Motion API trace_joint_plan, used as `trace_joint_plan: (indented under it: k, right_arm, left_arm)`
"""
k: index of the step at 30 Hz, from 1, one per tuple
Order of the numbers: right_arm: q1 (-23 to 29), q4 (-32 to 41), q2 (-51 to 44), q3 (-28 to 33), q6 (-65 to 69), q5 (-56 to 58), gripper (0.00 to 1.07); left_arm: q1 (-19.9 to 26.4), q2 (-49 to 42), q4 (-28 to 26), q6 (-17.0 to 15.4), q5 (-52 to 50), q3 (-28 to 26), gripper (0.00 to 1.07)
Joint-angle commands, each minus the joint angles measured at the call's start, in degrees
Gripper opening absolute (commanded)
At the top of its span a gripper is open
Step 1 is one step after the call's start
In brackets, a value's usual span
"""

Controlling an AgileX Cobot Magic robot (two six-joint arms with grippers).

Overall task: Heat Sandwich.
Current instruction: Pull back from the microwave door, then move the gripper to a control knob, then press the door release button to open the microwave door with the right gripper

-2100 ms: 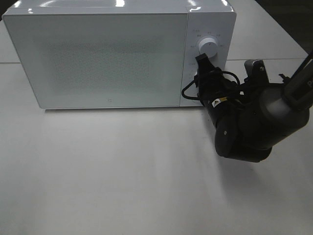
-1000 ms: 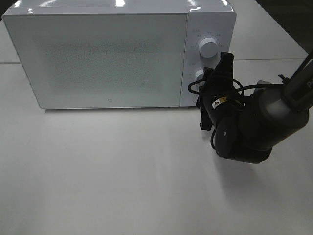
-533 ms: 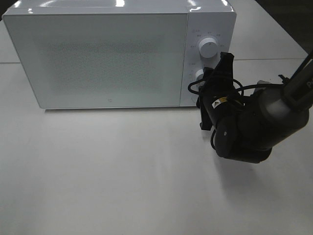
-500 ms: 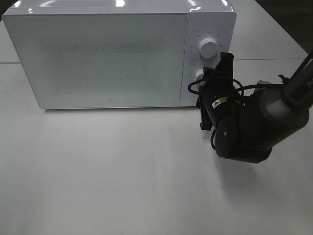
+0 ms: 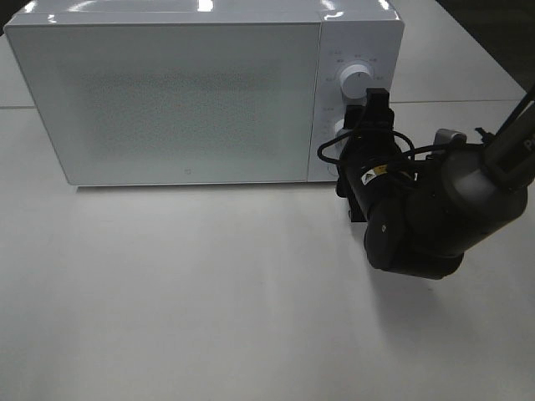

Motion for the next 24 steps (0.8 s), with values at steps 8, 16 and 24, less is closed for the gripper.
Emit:
trace_joint_plan:
  k: [8, 16, 24]
  right_arm:
    - [-0.1, -2.6, -0.8, -0.5, -3.1, -0.9, 0.77]
    - [-0.1, -7.0, -6.6, 4.3, -10.0, 10.6, 0.77]
    - [-0.1, -12.3, -13.3, 8.6, -23.0, 28.1, 0.77]
  left_arm:
    - [0.2, -1.7, -0.2, -0.1, -0.3, 0.0, 1.03]
    - [0.2, -1.7, -0.2, -0.1, -0.3, 0.0, 1.03]
    - [0.2, -1.7, -0.2, -0.1, -0.3, 0.0, 1.03]
